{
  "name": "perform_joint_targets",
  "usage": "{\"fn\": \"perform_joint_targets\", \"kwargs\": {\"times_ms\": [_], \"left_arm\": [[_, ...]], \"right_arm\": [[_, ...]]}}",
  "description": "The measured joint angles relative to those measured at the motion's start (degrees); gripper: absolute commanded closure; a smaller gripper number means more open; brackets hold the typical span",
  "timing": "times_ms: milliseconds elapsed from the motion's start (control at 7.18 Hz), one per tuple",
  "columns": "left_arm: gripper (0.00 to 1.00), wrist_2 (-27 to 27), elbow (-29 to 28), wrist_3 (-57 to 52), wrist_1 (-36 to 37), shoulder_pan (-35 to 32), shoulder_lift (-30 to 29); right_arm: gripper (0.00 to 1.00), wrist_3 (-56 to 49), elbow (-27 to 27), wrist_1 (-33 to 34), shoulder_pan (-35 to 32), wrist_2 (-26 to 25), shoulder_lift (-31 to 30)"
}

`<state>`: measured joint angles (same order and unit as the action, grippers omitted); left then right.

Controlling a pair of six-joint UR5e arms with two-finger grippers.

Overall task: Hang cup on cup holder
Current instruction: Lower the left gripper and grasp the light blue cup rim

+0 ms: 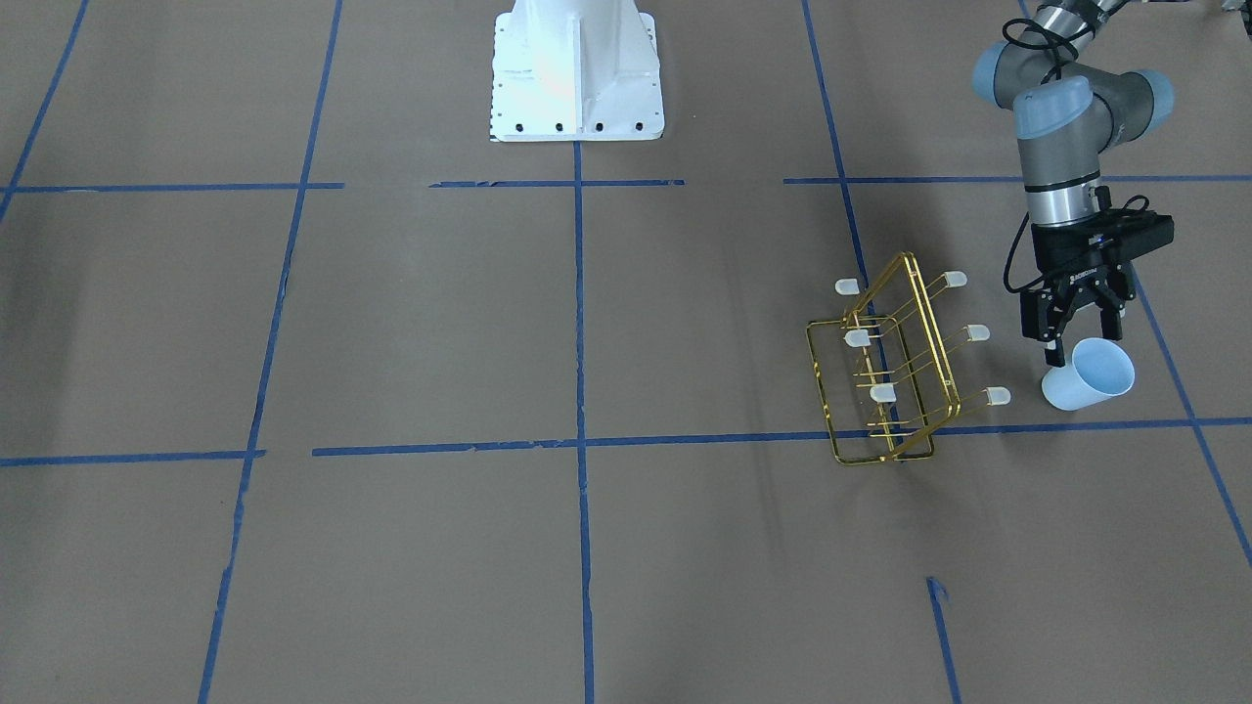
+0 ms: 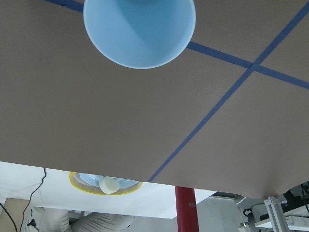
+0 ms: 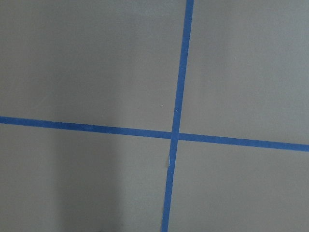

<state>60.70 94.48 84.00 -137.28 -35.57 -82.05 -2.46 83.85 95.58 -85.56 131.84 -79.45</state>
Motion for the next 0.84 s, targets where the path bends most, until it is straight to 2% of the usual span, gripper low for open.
{"fn": "perform_joint_targets", "kwargs": {"times_ms": [835], "left_arm": [[0.00, -8.1, -7.0, 1.8, -0.3, 0.5, -4.9]], "right_arm": [[0.00, 0.0, 0.0, 0.0, 0.0, 0.0, 0.0]]}}
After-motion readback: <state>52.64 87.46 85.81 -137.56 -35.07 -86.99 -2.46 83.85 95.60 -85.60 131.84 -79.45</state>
